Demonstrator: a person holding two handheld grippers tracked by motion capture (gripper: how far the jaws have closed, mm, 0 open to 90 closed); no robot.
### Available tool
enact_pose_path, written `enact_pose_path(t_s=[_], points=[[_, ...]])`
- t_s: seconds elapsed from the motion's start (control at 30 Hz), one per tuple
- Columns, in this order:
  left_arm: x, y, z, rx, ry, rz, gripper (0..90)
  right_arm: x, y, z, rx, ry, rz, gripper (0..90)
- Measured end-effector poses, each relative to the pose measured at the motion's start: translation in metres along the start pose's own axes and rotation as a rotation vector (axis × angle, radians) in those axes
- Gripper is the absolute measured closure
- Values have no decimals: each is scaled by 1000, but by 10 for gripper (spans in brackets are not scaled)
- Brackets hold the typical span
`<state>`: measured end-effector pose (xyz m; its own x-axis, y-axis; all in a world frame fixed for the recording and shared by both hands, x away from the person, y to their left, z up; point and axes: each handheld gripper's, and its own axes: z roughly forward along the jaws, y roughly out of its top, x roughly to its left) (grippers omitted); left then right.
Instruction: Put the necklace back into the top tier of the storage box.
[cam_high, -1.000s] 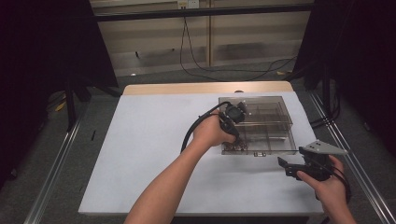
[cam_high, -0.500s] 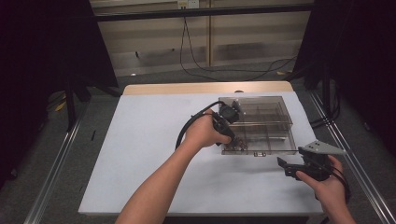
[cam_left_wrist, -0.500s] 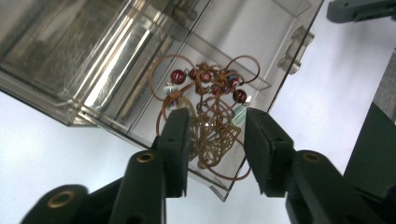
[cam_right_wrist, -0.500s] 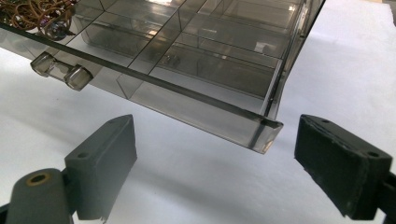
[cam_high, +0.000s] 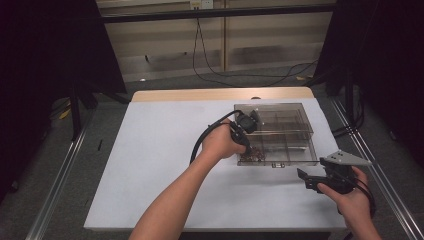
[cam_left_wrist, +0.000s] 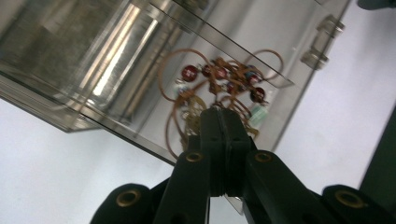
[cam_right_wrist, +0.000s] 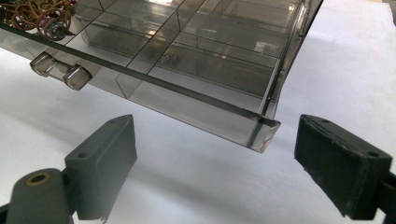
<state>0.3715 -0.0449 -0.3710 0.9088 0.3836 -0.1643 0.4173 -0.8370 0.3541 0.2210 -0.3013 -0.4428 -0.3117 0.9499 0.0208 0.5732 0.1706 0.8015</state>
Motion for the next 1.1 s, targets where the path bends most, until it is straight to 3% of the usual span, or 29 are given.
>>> enact_pose_path(t_s=[0.17,0.4,0.67,0.97,1.1], points=[[2,3,1,-25,11,24,900,0,0,0,-1,2,-2,124],[0,3,5,-35,1,6,888,1,0,-1,-1,3,-2,125],[1,-1,-8,-69,8,15,761,2,0,-2,-2,7,-3,131],[4,-7,-20,-87,9,-8,724,7,0,-4,1,13,-3,141],[5,-8,-24,-88,18,2,731,8,0,-7,-1,9,12,161]])
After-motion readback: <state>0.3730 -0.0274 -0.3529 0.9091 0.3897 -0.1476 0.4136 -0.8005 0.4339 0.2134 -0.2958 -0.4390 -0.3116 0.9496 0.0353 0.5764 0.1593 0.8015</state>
